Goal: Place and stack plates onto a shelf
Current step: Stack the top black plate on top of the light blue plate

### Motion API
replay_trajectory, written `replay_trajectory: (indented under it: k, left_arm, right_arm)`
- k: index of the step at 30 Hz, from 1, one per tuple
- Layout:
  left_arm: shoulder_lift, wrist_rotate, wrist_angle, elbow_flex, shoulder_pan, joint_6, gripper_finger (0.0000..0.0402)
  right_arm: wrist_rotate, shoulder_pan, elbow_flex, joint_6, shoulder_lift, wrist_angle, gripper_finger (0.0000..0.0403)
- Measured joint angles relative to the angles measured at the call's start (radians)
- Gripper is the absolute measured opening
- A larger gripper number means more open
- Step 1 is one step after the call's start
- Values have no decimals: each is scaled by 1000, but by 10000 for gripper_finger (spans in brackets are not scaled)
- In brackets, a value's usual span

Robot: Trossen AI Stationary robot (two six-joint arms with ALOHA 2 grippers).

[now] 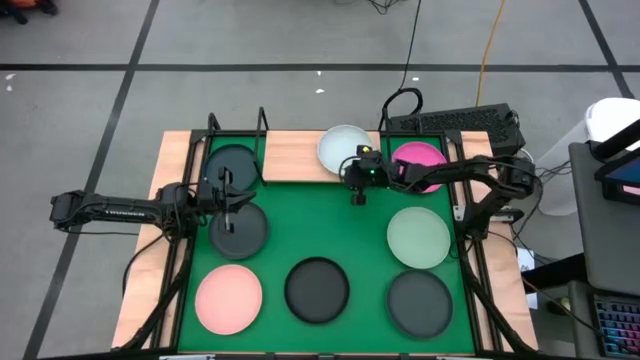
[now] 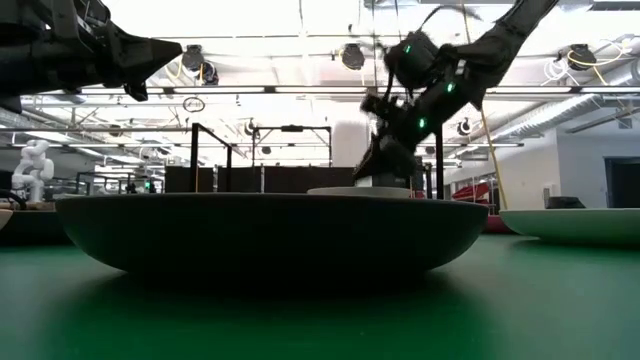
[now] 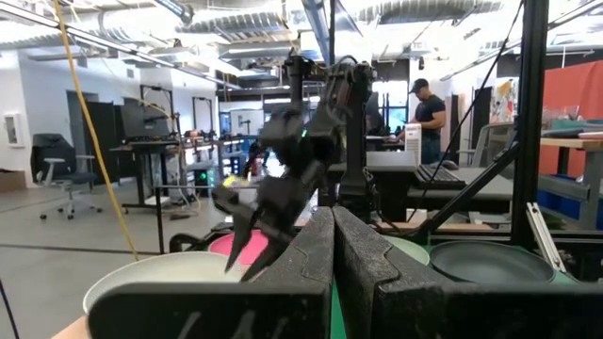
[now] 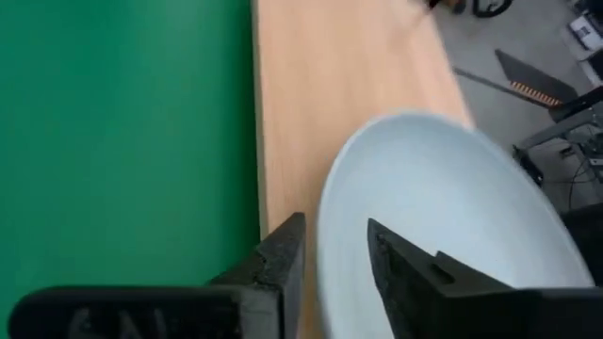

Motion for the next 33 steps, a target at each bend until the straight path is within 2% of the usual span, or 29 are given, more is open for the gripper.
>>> replay_trajectory:
  k: [8,14,19,22,25,28,33]
  left_arm:
    - [0,0,0,0,0,0,4]
    - [0,0,0,0,0,0,4]
    - [0,0,0,0,0,0,4]
    - [0,0,0,0,0,0,4]
    - [0,0,0,0,0,0,4]
    - [0,0,0,0,0,0,4]
    - [0,0,0,0,0,0,4]
  right_arm:
    - [0,93,0,44,-300,-6,108]
    - [2,120,-32,74,-509,-123,103]
    - [4,121,-116,243,-658,-175,103]
    - [-66,142,-161,404,-734,-170,103]
    - [-107,180,-200,435,-796,-171,103]
    - [-75,203,-237,411,-839,-194,103]
    - [73,216,-270,433,-871,-294,103]
